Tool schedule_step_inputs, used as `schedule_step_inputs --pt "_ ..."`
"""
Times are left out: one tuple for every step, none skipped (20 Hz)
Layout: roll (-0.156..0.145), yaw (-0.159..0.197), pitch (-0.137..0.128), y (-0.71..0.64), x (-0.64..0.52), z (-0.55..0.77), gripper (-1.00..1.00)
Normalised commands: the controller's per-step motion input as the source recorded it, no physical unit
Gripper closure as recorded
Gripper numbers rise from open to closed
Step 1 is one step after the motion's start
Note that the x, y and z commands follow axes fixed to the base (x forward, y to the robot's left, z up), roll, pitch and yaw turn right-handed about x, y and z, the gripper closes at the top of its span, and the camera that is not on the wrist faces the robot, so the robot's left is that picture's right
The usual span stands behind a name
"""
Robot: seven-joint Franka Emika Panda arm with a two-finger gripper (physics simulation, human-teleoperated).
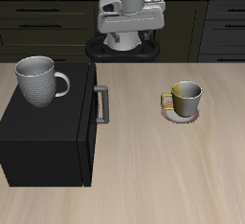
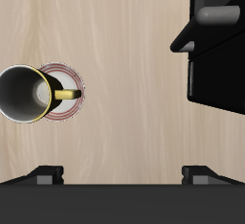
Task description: Open the microwave
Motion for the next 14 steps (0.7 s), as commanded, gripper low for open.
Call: schedule_step_inputs --pt "0.0 0.0 0.0 0.01 0.02 -0.02 -1.0" --pt "0.002 -0.072 -0.052 0.06 -0.07 0.12 -1.0" --pt "0.079 -0.133 0.045 0.17 -0.04 0.07 -1.0" --pt "-0.07 -0.084 -0.06 0.03 0.0 0.1 -1.0" --pt "-0.048 -0.084 -0.033 0.16 -0.05 -0.01 -1.0" --pt "0.011 -0.126 0.066 0.08 0.08 -0.07 -1.0" --pt "-0.054 -0.212 -0.014 0.11 0.0 0.03 -1.0" --pt "0.007 -0.028 -0.054 0.22 0.01 0.03 -1.0" --pt "-0.026 -0.13 -0.009 0.1 0.02 0.04 -1.0" --pt "0.037 -0.048 -0.037 0.32 0.03 0.04 -1.0" --pt "0.029 -0.112 -0.001 0.37 -0.07 0.06 -1.0" --pt "0.056 -0.116 0.02 0.31 0.05 0.04 -1.0" --pt "-0.005 -0.053 -0.074 0.49 -0.09 0.09 -1.0" --pt "0.0 0.0 0.0 -0.11 0.13 0.0 -1.0"
